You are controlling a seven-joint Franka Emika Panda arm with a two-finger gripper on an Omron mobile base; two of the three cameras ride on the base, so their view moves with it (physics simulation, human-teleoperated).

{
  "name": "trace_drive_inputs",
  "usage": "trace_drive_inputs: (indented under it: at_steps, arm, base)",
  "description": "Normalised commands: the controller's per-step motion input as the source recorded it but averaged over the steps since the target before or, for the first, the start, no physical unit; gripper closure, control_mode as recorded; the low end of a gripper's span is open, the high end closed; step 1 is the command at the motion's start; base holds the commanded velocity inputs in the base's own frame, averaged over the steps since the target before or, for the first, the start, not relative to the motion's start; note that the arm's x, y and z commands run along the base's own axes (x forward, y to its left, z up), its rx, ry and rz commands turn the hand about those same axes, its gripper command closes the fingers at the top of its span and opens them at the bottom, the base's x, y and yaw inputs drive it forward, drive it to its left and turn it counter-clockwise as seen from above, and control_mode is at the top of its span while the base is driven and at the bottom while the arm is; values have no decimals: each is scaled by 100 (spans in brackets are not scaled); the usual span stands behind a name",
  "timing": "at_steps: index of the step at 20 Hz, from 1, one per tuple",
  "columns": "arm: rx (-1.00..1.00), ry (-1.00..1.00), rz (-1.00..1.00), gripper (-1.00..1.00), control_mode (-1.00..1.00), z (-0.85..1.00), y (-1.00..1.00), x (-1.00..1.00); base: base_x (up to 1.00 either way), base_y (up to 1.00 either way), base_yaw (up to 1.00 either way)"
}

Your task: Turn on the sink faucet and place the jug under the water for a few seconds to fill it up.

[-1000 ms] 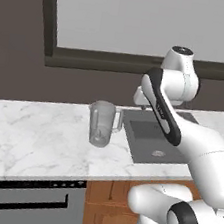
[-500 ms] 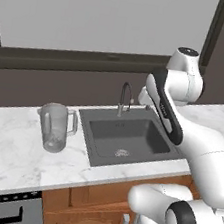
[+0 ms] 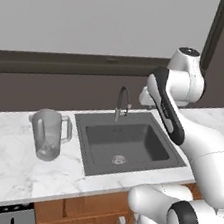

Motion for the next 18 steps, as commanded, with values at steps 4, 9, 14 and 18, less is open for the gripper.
trace_drive_inputs:
  at_steps: [4,9,14,18]
  arm:
    - [0,0,0,-100,100,0,0,0]
    - [0,0,0,-100,100,0,0,0]
    - [0,0,0,-100,100,0,0,0]
    - [0,0,0,-100,100,0,0,0]
  base:
    - [47,0,0]
    - [33,-7,5]
    - [5,-47,32]
    - [21,-45,33]
